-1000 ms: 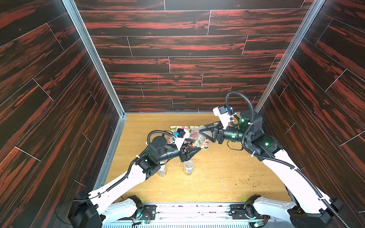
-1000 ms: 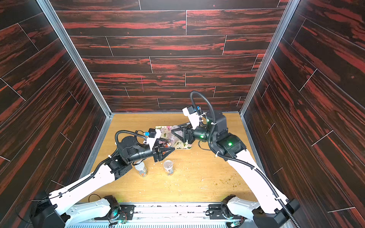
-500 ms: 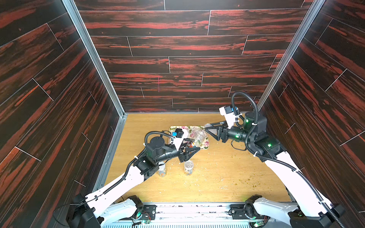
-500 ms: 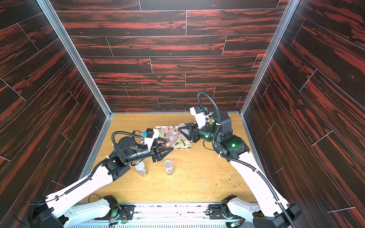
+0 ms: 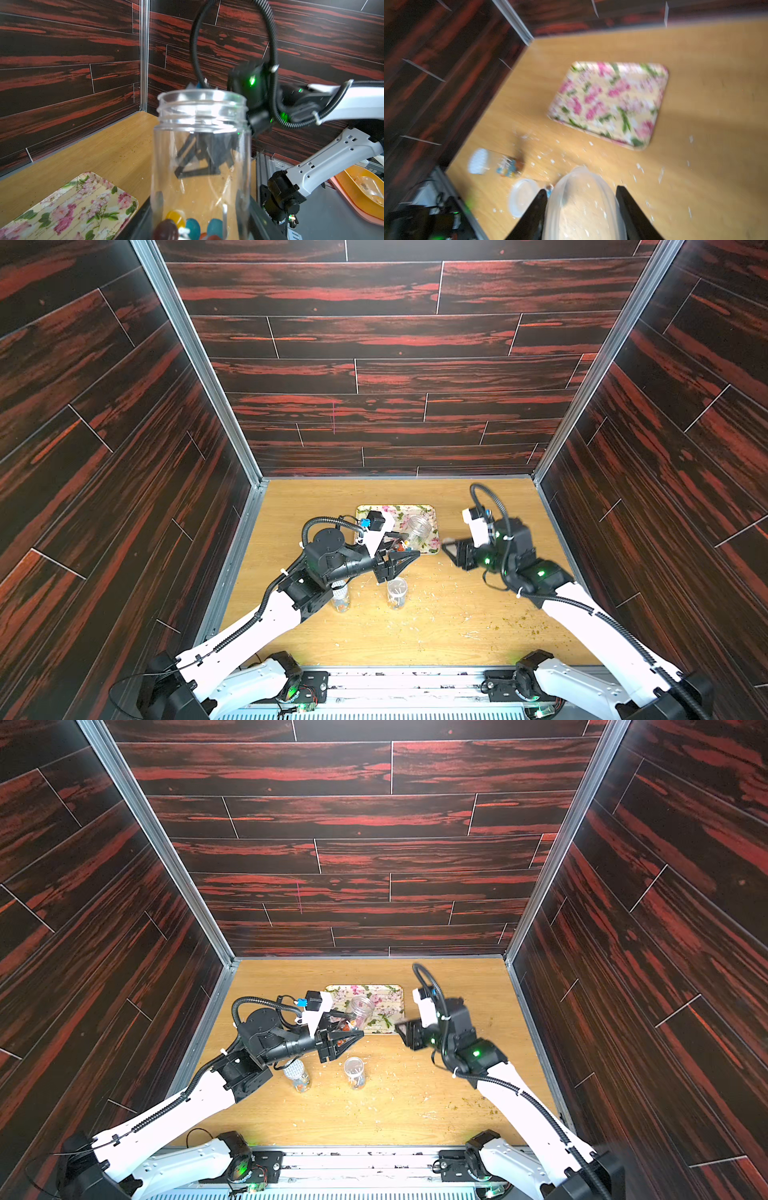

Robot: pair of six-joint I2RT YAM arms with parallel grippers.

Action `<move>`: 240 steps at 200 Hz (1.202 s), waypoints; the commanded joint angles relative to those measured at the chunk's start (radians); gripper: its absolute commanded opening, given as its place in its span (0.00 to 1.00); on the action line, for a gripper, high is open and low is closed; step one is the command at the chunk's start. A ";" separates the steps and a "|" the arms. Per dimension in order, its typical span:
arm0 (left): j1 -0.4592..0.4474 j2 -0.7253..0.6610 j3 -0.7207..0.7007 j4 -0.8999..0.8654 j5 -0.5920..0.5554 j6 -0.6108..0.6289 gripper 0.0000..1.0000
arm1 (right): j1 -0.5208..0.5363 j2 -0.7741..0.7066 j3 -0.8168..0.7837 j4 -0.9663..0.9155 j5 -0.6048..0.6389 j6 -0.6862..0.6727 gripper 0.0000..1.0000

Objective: Pour the candies out of the jar
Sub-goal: Place the lid at the center of the board.

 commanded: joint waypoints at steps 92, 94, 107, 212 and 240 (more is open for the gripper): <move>0.000 -0.053 0.007 -0.012 0.000 0.005 0.37 | 0.070 0.122 -0.338 0.322 0.273 0.167 0.48; -0.001 -0.053 0.007 -0.012 0.000 0.005 0.37 | 0.071 0.128 -0.340 0.326 0.280 0.167 0.48; -0.001 -0.050 0.006 -0.012 -0.001 0.005 0.37 | 0.085 0.168 -0.356 0.356 0.313 0.176 0.49; -0.001 -0.036 0.003 -0.015 -0.010 0.011 0.37 | 0.102 0.362 -0.423 0.539 0.371 0.228 0.65; -0.001 -0.036 -0.006 -0.015 -0.018 0.014 0.37 | 0.103 0.370 -0.414 0.537 0.366 0.234 0.72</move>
